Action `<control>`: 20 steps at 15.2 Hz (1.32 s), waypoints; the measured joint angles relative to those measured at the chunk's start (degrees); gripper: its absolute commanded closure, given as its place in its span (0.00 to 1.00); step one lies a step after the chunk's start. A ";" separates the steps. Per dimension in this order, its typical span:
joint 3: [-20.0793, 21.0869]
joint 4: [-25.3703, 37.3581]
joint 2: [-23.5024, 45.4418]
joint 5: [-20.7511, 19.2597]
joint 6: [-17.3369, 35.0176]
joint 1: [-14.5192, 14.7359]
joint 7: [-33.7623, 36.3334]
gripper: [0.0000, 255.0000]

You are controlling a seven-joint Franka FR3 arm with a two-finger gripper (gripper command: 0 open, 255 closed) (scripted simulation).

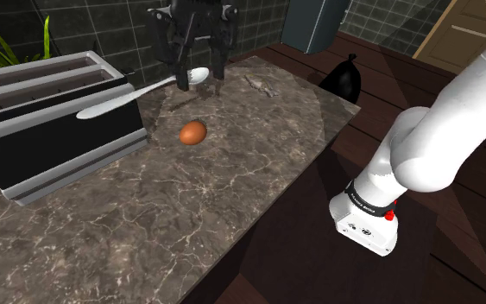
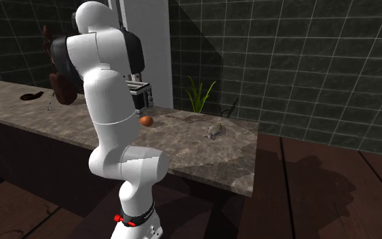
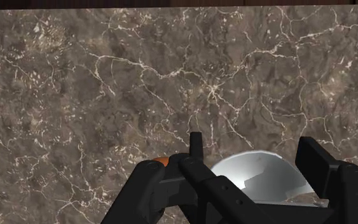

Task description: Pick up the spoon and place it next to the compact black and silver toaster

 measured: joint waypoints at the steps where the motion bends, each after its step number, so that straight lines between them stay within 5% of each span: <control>1: 0.90 1.89 1.64 -0.51 -0.20 0.55 1.60 1.00; 8: 6.80 16.37 15.69 -6.71 -0.84 7.13 14.09 1.00; 20: 6.77 6.25 14.78 -6.21 8.49 6.94 13.37 1.00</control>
